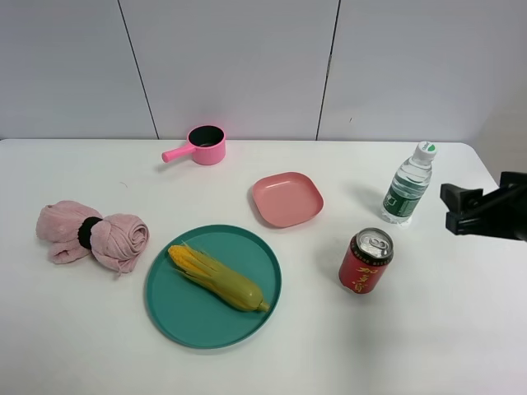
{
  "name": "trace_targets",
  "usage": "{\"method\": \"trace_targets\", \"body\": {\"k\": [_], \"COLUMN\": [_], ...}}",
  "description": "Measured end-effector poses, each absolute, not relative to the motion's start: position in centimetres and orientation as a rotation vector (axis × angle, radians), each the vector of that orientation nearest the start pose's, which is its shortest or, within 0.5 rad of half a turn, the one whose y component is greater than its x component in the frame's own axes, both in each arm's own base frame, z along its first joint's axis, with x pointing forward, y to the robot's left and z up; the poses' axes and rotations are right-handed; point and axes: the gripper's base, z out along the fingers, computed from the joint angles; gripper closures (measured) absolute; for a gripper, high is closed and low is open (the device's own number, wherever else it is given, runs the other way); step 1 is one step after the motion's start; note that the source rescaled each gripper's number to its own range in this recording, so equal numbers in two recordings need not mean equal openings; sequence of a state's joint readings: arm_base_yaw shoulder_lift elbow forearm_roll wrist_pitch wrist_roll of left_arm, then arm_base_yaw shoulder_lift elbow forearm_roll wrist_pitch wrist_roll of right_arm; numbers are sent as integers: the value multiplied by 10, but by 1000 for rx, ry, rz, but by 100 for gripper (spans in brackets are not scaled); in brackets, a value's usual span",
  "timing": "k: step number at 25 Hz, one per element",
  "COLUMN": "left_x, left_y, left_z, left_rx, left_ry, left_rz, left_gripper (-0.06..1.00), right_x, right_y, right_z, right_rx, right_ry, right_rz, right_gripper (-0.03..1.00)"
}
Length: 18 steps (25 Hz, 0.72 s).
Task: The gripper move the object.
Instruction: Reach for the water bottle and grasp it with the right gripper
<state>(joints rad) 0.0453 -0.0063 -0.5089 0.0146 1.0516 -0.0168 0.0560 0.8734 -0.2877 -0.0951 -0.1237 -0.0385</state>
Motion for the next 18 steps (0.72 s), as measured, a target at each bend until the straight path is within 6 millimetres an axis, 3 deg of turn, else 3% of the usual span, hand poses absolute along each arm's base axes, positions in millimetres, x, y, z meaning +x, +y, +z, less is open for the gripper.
{"method": "trace_targets", "body": {"k": [9,14,18], "left_x": [-7,-7,-7], "left_y": [1,1,1], "left_z": [280,280,280], "left_rx": [-63,-63,-63], "left_ry": [2019,2019,2019], "left_rz": [35,35,35], "left_gripper": [-6,-6,-6], "right_x": [157,173,191], "right_y": [-12,-19,-20], "right_z": [207,184,170], "right_rx": [-152,-120,-121], "right_ry": [1912,2008,1954], "right_rz": [-190,-190,-171], "right_gripper": [47,47,47]}}
